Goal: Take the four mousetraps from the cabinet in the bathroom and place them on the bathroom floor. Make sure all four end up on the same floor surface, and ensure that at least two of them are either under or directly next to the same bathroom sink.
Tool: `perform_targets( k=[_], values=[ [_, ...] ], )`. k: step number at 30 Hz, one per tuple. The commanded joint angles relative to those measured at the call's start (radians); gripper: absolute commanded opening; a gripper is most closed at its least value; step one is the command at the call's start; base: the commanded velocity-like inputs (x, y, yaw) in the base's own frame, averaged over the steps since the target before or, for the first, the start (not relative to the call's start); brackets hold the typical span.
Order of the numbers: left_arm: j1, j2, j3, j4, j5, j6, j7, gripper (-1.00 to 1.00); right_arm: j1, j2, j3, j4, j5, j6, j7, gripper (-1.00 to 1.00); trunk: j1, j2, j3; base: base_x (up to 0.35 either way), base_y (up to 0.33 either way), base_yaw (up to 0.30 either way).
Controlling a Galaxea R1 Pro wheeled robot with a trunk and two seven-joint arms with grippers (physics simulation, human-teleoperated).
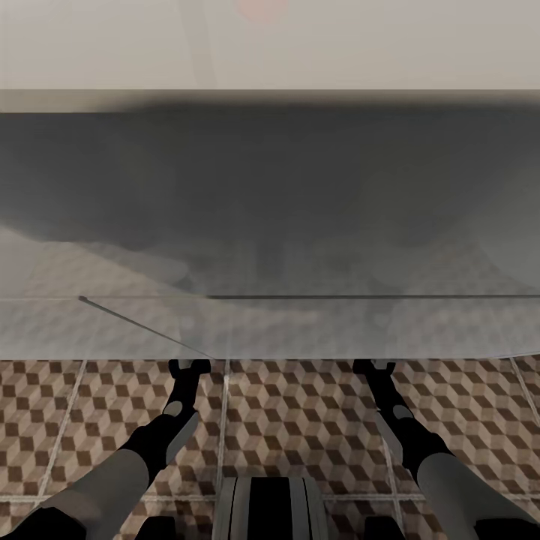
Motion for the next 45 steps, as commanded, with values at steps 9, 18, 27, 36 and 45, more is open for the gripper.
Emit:
perform_targets(
  k=[9,18,27,36,45],
  values=[
    [-0.001,0.001,-0.008,0.001,0.005,-0.004,0.008,-1.0,0.0,-0.001,0.006,0.004,-0.011,-0.004,0.003,-1.0,0.0,0.0,0.0,0.0,0.0,0.0],
    [-0.001,0.0,-0.008,0.001,0.005,-0.003,0.008,-1.0,-0.001,-0.001,0.006,0.004,-0.01,-0.004,0.003,1.0,0.0,0.0,0.0,0.0,0.0,0.0],
    [-0.001,-0.001,-0.009,0.001,0.004,-0.002,0.008,-1.0,-0.001,-0.001,0.006,0.004,-0.01,-0.004,0.003,1.0,0.0,0.0,0.0,0.0,0.0,0.0],
    [-0.001,-0.002,-0.009,0.001,0.003,-0.002,0.008,-1.0,0.0,-0.001,0.006,0.004,-0.01,-0.004,0.004,1.0,0.0,0.0,0.0,0.0,0.0,0.0],
    [-0.001,-0.004,-0.009,0.003,0.002,-0.002,0.008,1.0,-0.001,-0.001,0.005,0.004,-0.009,-0.004,0.004,1.0,0.0,0.0,0.0,0.0,0.0,0.0]
  ],
)
